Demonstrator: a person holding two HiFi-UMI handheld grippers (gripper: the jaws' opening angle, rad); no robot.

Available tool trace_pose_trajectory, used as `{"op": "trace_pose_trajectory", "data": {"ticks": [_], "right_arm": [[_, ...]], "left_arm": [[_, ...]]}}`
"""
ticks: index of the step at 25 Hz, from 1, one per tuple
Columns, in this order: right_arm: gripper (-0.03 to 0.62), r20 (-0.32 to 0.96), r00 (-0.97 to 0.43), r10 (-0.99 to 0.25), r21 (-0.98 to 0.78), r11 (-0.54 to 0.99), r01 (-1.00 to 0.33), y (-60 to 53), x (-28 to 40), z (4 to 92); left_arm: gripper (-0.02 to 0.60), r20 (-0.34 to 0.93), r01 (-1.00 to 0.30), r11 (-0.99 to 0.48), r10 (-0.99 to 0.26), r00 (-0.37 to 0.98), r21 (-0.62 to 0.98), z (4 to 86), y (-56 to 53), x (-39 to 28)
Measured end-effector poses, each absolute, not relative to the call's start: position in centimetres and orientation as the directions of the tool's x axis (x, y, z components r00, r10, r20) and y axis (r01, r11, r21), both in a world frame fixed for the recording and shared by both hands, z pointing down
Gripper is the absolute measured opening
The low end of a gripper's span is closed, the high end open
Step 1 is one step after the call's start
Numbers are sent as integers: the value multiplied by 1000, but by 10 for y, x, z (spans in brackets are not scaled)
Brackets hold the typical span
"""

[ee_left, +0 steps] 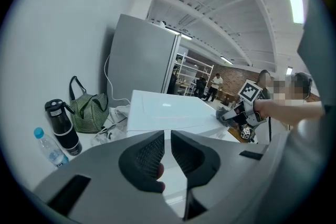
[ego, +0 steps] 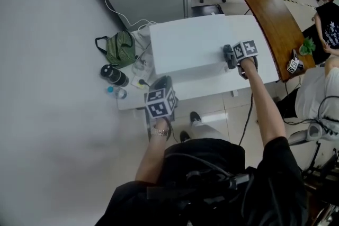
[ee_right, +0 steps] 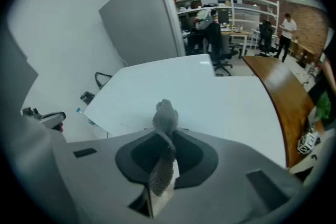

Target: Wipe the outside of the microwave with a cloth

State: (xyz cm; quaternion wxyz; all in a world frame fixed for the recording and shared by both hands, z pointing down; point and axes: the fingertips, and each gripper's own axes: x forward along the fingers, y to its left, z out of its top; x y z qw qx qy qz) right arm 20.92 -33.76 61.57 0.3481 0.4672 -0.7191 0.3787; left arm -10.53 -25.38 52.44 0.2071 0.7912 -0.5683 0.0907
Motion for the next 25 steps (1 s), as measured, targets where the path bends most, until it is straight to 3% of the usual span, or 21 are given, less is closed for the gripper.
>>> {"op": "trace_pose_trajectory", "data": {"ticks": [4,8,11,20,25], "right_arm": [[49,879,-184,-439,-131,149,-980,-319,303,614],[49,874,-130,-469,-100,88,-991,-303,332,607],[49,833,-183,-522,-124,146,-981,-297,292,589],[49,662,-393,-638,-179,375,-910,-240,75,552],[49,588,-393,-707,-116,407,-906,-191,35,542]], "left_arm": [[44,375,-925,-309,-848,373,222,521,-250,-91],[44,374,-922,-320,-845,382,216,519,-244,-91],[44,367,-923,-321,-849,380,213,515,-239,-93],[44,331,-921,-324,-864,381,214,497,-213,-90],[44,321,-913,-345,-858,400,216,494,-173,-66]]}}
